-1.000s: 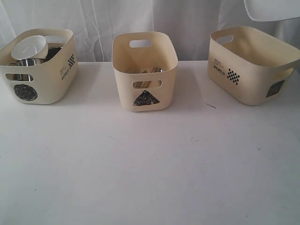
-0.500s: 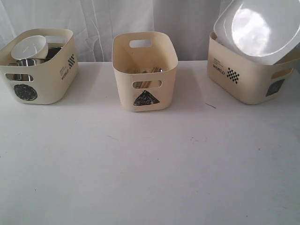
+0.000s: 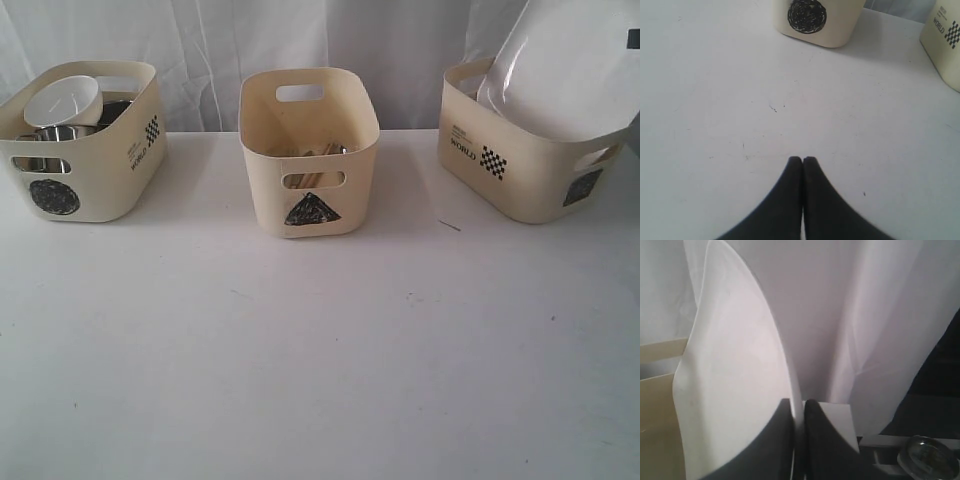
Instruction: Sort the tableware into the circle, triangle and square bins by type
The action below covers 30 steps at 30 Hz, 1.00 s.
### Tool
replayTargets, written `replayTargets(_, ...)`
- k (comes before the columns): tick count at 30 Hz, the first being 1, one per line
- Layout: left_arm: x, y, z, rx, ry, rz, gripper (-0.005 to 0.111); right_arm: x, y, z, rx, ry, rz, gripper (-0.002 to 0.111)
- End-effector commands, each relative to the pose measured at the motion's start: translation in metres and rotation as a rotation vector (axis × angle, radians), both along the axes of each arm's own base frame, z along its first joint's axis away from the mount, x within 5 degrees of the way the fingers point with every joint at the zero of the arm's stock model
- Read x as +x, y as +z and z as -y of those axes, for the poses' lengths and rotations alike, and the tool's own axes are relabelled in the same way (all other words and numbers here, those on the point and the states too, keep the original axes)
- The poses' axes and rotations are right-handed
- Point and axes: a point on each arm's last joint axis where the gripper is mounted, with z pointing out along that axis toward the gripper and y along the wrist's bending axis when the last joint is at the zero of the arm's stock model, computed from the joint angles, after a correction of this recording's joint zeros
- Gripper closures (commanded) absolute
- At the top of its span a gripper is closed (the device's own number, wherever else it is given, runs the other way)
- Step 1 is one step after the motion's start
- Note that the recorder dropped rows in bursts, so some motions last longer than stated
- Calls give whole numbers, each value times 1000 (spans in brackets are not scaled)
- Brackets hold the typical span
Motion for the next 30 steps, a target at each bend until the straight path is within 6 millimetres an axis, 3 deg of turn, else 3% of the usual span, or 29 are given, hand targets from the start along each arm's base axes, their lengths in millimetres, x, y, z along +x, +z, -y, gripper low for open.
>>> replayTargets(1,0,-1,0,-5,-4,5,107,2,10,-7,26,-4,20,106)
replayTargets(4,0,-1,0,-5,-4,5,107,3,9,-12,64,39,18,95)
replayTargets(9,0,-1,0,-5,-4,5,107,3,8,-19,177,81,13,67)
replayTargets(14,0,-1,0,-5,-4,5,107,-2,22,-21,175,66,42,64)
replayTargets(18,0,-1,0,-5,-4,5,107,-14,53,-24,171,34,110,70)
replayTargets(23,0,-1,0,-5,-4,5,107,-38,102,-39,353,26,216,109)
replayTargets(27,0,-1,0,-5,-4,5,107,-52,127,-61,702,53,241,108)
replayTargets(30,0,-1,0,-5,-4,5,107,-63,131,-74,925,1,244,108)
